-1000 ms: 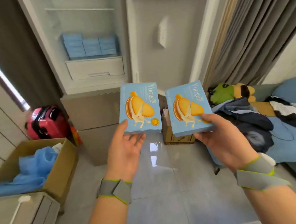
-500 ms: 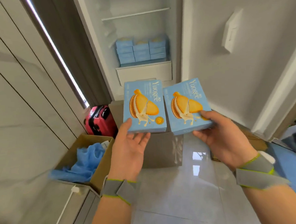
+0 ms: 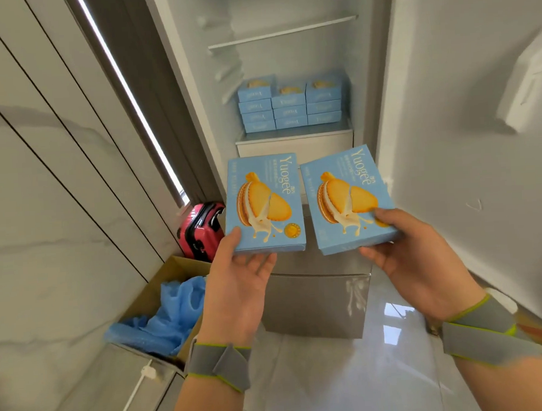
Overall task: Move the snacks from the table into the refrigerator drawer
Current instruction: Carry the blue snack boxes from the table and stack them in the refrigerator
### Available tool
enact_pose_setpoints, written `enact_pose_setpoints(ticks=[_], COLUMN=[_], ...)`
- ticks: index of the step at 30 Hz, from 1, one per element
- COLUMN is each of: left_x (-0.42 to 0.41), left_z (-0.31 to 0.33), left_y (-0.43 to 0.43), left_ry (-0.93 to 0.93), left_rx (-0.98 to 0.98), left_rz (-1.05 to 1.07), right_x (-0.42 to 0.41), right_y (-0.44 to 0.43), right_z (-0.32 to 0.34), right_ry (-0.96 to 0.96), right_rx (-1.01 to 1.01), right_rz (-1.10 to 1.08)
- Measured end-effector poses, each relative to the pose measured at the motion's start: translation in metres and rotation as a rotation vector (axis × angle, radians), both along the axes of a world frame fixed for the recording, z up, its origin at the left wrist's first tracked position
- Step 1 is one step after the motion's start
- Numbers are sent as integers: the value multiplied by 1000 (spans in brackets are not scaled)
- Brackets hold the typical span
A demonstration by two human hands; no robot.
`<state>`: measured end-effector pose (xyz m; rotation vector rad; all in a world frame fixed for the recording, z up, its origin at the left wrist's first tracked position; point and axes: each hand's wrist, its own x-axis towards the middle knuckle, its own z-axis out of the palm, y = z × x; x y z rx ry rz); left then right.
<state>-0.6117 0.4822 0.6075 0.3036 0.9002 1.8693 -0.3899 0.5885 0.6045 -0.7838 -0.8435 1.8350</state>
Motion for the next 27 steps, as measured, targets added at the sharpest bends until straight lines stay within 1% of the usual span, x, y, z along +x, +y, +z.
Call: enact_pose_setpoints(ticks=[6, 7, 11, 16, 21, 27], left_x=[-54, -80, -112, -174, -202, -212], left_z=[-2, -2, 3, 3, -8, -24], left_y=[50, 66, 92, 140, 176, 218], left_ry=[-26, -45, -51, -63, -100, -118], left_rx=[8, 21, 32, 64, 75, 63], left_rz=[19, -4, -17, -72, -123, -185], right_x=[-54, -77, -105, -155, -175, -183], right_y=[47, 64, 84, 114, 133, 164], right_z=[5, 6, 17, 25, 22, 18], right_ry=[-32, -52, -59, -80, -114, -107], right_rx=[14, 15, 40, 58, 43, 16], right_rz=[-6, -16, -32, -107, -151, -208])
